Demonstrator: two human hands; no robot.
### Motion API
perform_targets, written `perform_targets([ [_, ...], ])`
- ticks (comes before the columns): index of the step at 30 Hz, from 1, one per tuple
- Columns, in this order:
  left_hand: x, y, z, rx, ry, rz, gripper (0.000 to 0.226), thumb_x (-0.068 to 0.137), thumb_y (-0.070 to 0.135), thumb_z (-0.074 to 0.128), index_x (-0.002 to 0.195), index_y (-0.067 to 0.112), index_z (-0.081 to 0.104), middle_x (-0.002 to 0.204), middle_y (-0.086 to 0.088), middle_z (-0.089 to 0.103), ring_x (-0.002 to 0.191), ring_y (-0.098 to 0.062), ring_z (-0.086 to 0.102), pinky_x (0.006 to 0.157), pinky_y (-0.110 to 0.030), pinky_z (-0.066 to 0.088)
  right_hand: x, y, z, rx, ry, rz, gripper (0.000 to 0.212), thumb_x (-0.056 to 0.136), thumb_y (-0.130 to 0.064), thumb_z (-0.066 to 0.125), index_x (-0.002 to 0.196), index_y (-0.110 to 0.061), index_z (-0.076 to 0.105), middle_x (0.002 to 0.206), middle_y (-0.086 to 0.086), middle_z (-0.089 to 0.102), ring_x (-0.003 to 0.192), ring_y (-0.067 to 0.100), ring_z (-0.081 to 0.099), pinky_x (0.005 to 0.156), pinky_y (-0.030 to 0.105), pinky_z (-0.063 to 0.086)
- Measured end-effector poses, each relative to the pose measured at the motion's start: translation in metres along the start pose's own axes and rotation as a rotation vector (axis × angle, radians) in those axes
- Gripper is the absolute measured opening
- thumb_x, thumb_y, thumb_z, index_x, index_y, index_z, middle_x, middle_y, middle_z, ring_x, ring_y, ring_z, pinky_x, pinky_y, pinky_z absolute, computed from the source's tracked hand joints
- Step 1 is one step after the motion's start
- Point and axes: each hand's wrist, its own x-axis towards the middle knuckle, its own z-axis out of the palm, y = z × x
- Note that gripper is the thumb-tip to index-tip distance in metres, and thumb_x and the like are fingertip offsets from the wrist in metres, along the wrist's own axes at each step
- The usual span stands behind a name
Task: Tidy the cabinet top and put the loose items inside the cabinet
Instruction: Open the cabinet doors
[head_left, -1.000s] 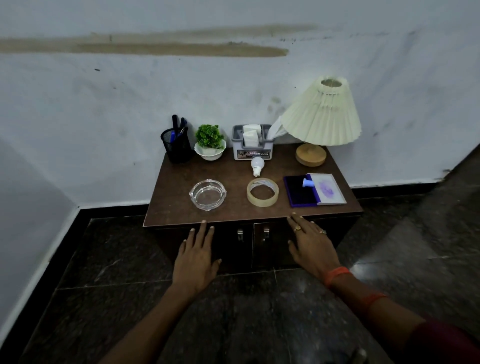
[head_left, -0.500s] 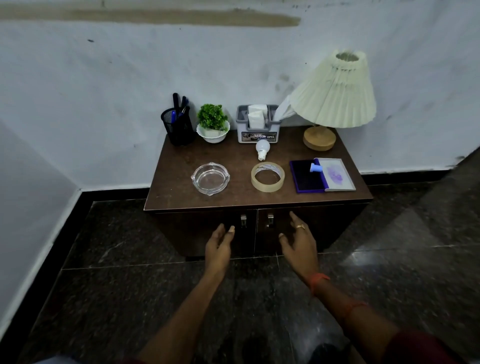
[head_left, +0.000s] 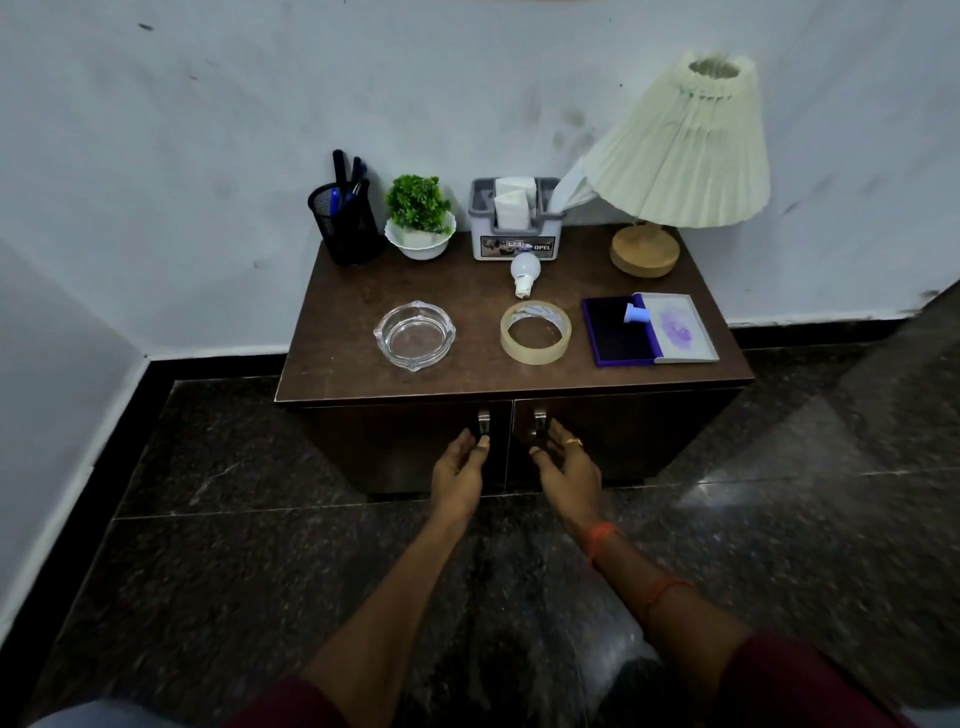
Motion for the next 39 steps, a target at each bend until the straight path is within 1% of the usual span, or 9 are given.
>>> perform_targets([
  [8,0.019,-0.013,0.001,0.058,-0.049,0.012,0.051,0.093,-0.006,0.046,0.143,0.004,0.041,0.146,-0.013,0.047,0.136,-0.024,0.045,0.113,-0.031,0.035,0.003,-0.004,0.003,-0.024,-0.002,0.028,0.054,0.091,-0.016,0.062,0.143,-0.019,0.046,0.136,0.005,0.059,0.125,0.017,0.054,0.101,0.020,0.036],
  [13,0.027,-0.016,0.000,0.138,-0.066,0.050,0.053,0.092,-0.011,0.042,0.143,0.001,0.041,0.146,-0.016,0.046,0.137,-0.024,0.044,0.105,-0.022,0.034,0.006,0.000,0.001,-0.066,-0.074,0.054,0.062,0.090,-0.016,0.063,0.147,-0.022,0.039,0.144,0.003,0.051,0.129,0.021,0.051,0.108,0.027,0.038],
  [17,0.029,-0.015,0.002,0.113,-0.084,0.055,0.053,0.091,-0.014,0.041,0.143,-0.003,0.039,0.146,-0.019,0.045,0.137,-0.027,0.043,0.113,-0.033,0.034,0.011,0.004,0.000,-0.078,-0.111,0.081,0.067,0.086,-0.016,0.067,0.147,-0.026,0.039,0.146,0.002,0.050,0.125,0.024,0.055,0.104,0.045,0.048],
  [29,0.034,-0.013,0.000,0.101,-0.112,0.009,0.053,0.091,-0.013,0.043,0.143,-0.001,0.040,0.146,-0.018,0.045,0.137,-0.027,0.043,0.116,-0.042,0.034,0.016,0.017,0.000,-0.114,-0.109,0.074,0.070,0.080,-0.015,0.069,0.143,-0.028,0.043,0.139,0.003,0.055,0.118,0.024,0.061,0.100,0.046,0.052],
  [31,0.033,-0.013,0.001,0.096,-0.112,0.012,0.053,0.091,-0.013,0.042,0.143,-0.001,0.040,0.146,-0.017,0.045,0.137,-0.027,0.043,0.116,-0.043,0.034,0.012,0.019,-0.002,-0.099,-0.098,0.087,0.066,0.080,-0.013,0.069,0.141,-0.026,0.046,0.137,0.003,0.056,0.115,0.022,0.063,0.098,0.041,0.054],
  [32,0.033,-0.013,0.001,0.097,-0.114,0.013,0.053,0.092,-0.013,0.042,0.143,-0.001,0.040,0.146,-0.016,0.046,0.137,-0.027,0.043,0.116,-0.042,0.034,0.007,0.019,-0.004,-0.104,-0.090,0.086,0.063,0.081,-0.010,0.068,0.139,-0.024,0.048,0.136,0.002,0.057,0.113,0.020,0.063,0.094,0.032,0.055],
  [34,0.033,-0.014,0.002,0.100,-0.118,0.014,0.053,0.092,-0.012,0.043,0.143,0.000,0.040,0.147,-0.016,0.046,0.137,-0.026,0.043,0.116,-0.043,0.034,-0.001,0.020,-0.010,-0.131,-0.065,0.063,0.056,0.084,-0.002,0.064,0.136,-0.016,0.052,0.129,0.002,0.058,0.108,0.013,0.059,0.071,0.004,0.051],
  [35,0.033,-0.015,0.002,0.100,-0.121,0.015,0.054,0.091,-0.012,0.043,0.144,0.001,0.040,0.147,-0.015,0.046,0.137,-0.026,0.043,0.116,-0.043,0.034,-0.004,0.022,-0.013,-0.135,-0.050,0.049,0.051,0.085,0.001,0.062,0.134,-0.012,0.053,0.125,0.003,0.059,0.104,0.012,0.058,0.060,-0.001,0.046],
  [39,0.033,-0.016,0.003,0.083,-0.117,0.005,0.056,0.091,-0.012,0.043,0.145,0.004,0.039,0.148,-0.013,0.045,0.136,-0.026,0.044,0.115,-0.044,0.035,-0.017,0.035,-0.029,-0.156,-0.054,0.007,0.042,0.089,0.001,0.060,0.130,-0.009,0.057,0.124,0.005,0.062,0.084,0.017,0.067,0.052,0.006,0.049],
])
